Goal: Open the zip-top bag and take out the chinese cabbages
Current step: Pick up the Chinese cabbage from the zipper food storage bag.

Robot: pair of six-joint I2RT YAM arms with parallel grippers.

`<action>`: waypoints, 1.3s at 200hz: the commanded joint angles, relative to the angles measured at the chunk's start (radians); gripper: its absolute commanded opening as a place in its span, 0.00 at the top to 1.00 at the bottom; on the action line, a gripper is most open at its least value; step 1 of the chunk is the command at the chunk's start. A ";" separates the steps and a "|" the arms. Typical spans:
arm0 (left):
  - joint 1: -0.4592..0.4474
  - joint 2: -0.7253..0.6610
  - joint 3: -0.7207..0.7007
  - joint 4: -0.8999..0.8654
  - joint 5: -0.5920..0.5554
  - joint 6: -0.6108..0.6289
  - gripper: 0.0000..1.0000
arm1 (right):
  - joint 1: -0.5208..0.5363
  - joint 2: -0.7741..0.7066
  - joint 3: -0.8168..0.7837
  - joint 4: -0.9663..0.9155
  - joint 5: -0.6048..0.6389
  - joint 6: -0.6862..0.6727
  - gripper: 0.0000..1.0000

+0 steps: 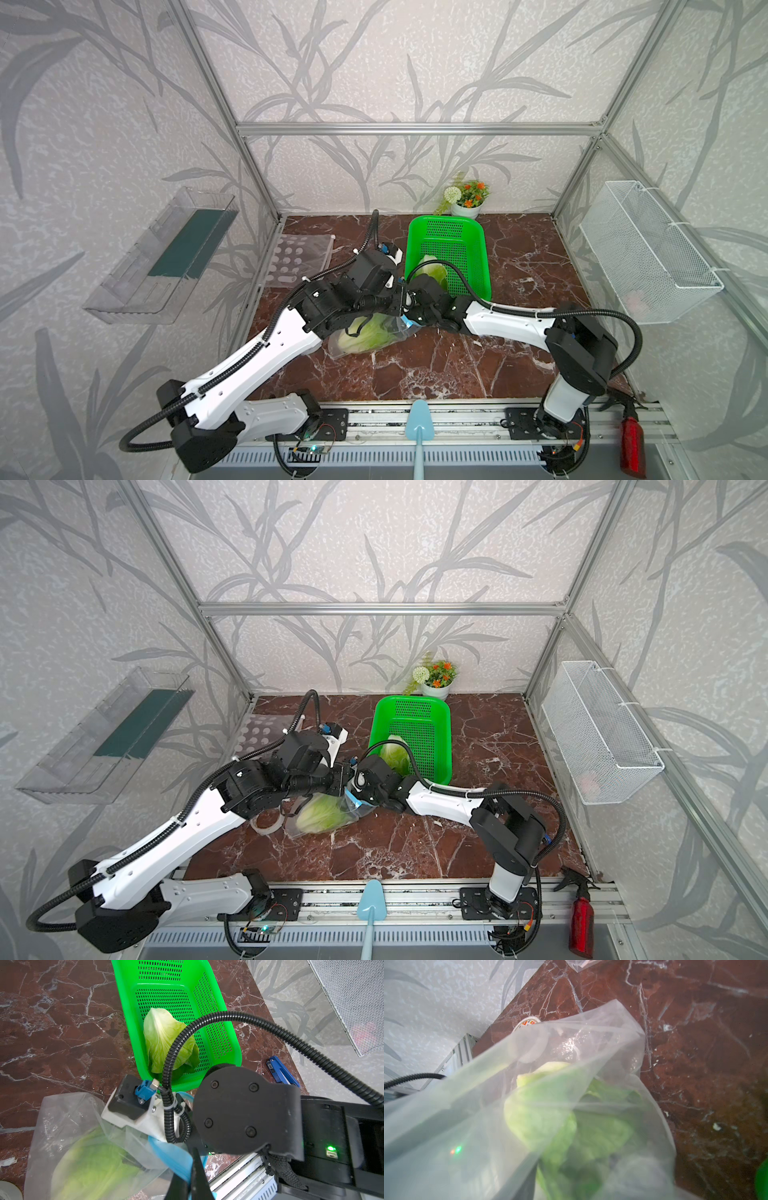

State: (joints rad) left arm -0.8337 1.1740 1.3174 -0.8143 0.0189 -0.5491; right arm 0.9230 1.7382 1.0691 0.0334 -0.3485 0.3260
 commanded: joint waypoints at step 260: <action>0.368 -0.467 -0.578 0.214 0.175 -0.308 0.26 | -0.245 -0.534 -0.165 -0.128 0.105 0.022 1.00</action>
State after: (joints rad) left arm -0.4770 0.7704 0.8242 -0.7307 0.0326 -0.7647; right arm 0.6926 1.2247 0.9161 -0.1318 -0.2619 0.3325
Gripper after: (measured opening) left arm 0.734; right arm 0.049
